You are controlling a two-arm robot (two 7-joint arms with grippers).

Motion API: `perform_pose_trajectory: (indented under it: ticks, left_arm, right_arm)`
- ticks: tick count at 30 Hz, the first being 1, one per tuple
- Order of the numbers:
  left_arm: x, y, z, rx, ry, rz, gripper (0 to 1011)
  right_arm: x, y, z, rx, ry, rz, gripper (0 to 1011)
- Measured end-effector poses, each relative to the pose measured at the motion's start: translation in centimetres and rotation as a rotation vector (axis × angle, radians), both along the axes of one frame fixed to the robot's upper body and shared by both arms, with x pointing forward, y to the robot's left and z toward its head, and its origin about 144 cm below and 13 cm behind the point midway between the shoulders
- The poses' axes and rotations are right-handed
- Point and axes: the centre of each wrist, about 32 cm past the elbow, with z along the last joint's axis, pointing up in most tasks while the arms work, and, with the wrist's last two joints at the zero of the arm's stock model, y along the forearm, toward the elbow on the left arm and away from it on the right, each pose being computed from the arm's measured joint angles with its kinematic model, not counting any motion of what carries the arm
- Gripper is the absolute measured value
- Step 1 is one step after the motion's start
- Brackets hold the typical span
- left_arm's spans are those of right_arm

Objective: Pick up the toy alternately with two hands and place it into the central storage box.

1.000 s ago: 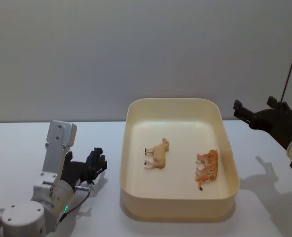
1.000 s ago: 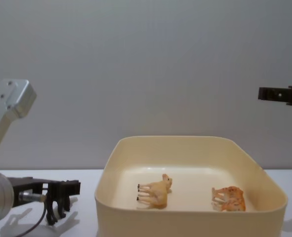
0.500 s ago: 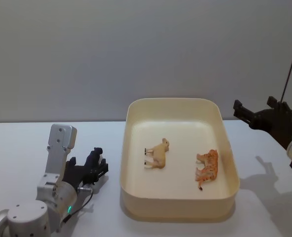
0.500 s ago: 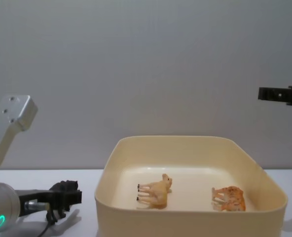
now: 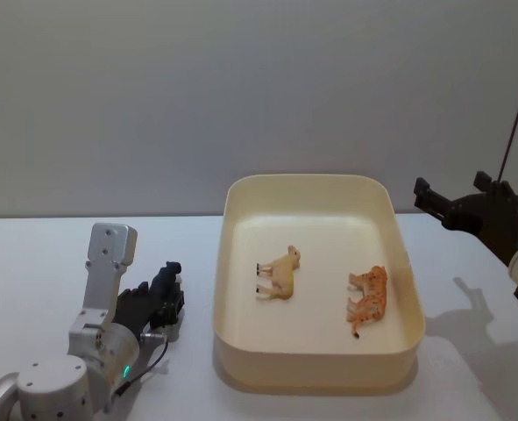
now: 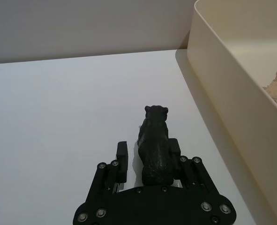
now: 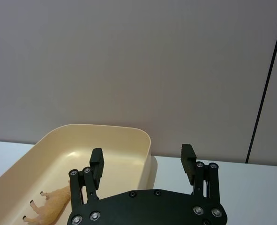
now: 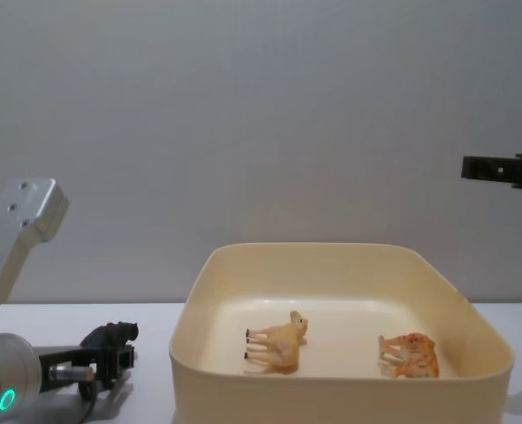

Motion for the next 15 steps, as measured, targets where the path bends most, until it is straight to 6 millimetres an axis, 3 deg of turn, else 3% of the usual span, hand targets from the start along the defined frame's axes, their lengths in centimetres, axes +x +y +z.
perform_pose_trajectory:
  ticks: [4,7,15]
  left_arm:
    - [0.0,0.0,0.0,-0.002,0.001,0.000,446]
    - [0.1,0.0,0.0,0.001,0.000,-0.001,317]
    - [0.0,-0.4,1.1,0.064,-0.013,-0.021,310]
  right_arm:
    - [0.0,0.0,0.0,0.000,0.000,0.000,1001]
    - [0.0,0.0,0.0,0.000,0.000,0.000,1001]
    - [0.0,0.0,0.0,0.000,0.000,0.000,1001]
